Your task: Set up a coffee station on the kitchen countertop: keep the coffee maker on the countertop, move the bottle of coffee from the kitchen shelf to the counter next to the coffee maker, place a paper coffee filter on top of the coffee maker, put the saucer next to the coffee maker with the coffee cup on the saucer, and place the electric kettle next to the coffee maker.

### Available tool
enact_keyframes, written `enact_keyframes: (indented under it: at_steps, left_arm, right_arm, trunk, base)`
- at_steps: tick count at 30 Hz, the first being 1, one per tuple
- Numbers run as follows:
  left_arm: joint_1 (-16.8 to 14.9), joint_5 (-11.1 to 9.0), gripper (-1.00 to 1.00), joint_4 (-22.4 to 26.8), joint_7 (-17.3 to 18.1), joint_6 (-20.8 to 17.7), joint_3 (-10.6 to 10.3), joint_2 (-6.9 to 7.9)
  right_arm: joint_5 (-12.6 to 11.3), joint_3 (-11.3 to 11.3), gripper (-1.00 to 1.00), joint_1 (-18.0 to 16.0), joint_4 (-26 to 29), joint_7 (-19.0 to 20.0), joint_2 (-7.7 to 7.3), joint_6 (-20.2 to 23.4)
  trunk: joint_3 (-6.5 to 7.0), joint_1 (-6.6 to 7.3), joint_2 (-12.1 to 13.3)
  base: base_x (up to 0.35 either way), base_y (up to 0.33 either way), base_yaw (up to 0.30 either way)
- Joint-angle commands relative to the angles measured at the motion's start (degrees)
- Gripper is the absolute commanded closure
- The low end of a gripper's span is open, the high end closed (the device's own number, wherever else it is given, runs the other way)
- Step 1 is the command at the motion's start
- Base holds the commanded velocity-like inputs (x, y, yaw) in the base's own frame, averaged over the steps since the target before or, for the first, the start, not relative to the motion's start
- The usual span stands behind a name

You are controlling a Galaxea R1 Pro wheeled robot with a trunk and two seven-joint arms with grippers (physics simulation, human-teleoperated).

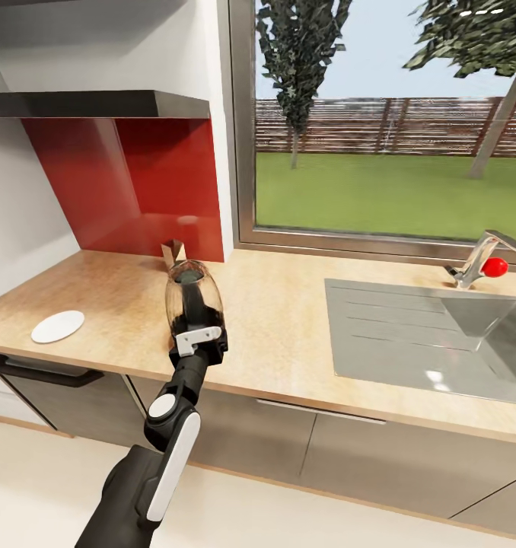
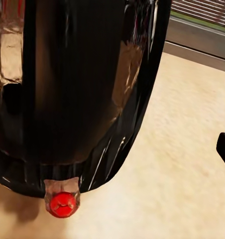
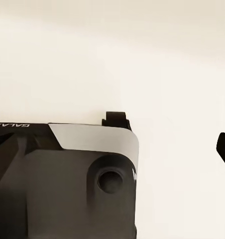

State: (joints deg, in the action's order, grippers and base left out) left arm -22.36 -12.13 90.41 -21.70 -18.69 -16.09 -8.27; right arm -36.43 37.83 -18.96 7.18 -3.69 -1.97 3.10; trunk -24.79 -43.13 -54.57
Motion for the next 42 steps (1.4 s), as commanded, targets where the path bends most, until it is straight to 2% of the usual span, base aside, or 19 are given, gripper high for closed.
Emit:
enact_keyframes:
  at_steps: [1, 6, 9, 16, 42]
  left_arm:
    - [-0.05, -0.53, -1.0, 0.11, -0.51, -0.08, -0.09, 0.01]
    - [-0.05, -0.53, -1.0, 0.12, -0.71, 0.02, -0.09, -0.04]
    - [-0.05, -0.53, -1.0, 0.18, -4.02, 0.18, -0.14, -0.07]
    - [-0.05, -0.53, -1.0, 0.21, -6.74, 0.3, -0.21, -0.11]
    - [-0.05, -0.53, -1.0, 0.36, -7.04, 0.4, -0.51, -0.4]
  right_arm:
    - [-0.39, 0.49, -1.0, -0.01, 0.2, -0.36, -0.05, 0.33]
    - [-0.39, 0.49, -1.0, 0.02, 0.2, -0.36, -0.05, 0.33]
    - [-0.39, 0.49, -1.0, 0.0, 0.2, -0.36, -0.05, 0.33]
    - [-0.39, 0.49, -1.0, -0.01, 0.2, -0.36, -0.05, 0.33]
    - [-0.39, 0.49, -1.0, 0.01, 0.2, -0.36, -0.05, 0.33]
  trunk:
    - [-0.06, 0.0, -0.04]
    - [-0.06, 0.0, -0.04]
    - [-0.06, 0.0, -0.04]
    - [-0.06, 0.0, -0.04]
    - [-0.06, 0.0, -0.04]
  base:
    - [0.0, 0.0, 0.0]
    - [0.0, 0.0, 0.0]
    - [0.0, 0.0, 0.0]
    - [0.0, 0.0, 0.0]
    - [0.031, 0.0, 0.0]
